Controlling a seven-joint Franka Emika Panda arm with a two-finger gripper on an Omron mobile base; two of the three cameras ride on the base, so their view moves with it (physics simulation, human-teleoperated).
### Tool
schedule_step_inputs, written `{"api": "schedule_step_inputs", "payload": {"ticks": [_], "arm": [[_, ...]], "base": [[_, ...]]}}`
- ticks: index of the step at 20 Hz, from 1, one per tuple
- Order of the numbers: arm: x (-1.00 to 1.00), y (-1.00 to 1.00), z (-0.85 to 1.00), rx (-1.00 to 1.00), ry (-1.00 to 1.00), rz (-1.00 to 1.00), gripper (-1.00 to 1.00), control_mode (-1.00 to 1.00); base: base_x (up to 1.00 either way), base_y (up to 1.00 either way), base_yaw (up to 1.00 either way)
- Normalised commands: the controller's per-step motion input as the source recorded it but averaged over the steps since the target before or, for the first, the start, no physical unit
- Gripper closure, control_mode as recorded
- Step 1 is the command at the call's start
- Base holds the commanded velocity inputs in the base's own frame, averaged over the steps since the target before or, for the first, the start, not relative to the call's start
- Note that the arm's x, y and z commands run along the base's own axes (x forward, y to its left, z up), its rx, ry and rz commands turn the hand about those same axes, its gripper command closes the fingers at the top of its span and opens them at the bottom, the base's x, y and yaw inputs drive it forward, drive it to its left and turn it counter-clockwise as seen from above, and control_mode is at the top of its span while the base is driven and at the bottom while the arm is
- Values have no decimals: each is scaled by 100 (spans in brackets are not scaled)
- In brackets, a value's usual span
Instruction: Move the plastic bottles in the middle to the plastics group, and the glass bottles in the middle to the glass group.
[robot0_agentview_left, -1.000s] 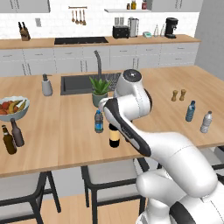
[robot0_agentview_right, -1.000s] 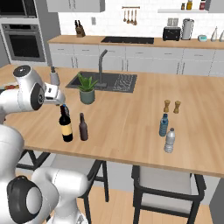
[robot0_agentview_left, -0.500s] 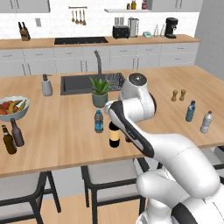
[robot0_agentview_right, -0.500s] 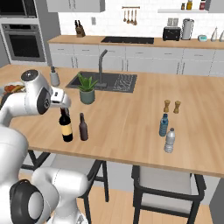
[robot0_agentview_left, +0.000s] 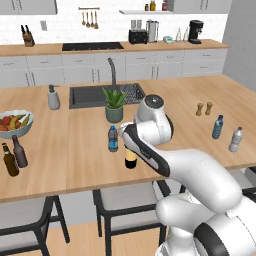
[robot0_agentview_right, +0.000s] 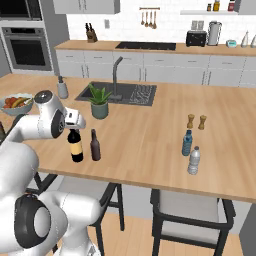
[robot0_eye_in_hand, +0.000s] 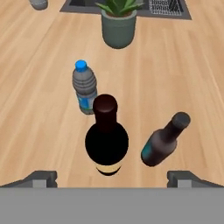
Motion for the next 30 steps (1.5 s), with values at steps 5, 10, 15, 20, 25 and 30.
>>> {"api": "schedule_step_inputs", "payload": {"ticks": [5,10,15,20,25,30], "arm": [[22,0,-27,0,0,2,-100,-100],[15,7,-15,0,2,4,-100,-100],[20,8,-15,0,9,4,-100,-100],[23,3,-18,0,8,2,-100,-100],[8,0,-11,0,2,1,-100,-100],[0,0,-17,0,0,1,-100,-100]], "base": [[0,0,0],[0,0,0],[0,0,0],[0,0,0],[0,0,0],[0,0,0]]}}
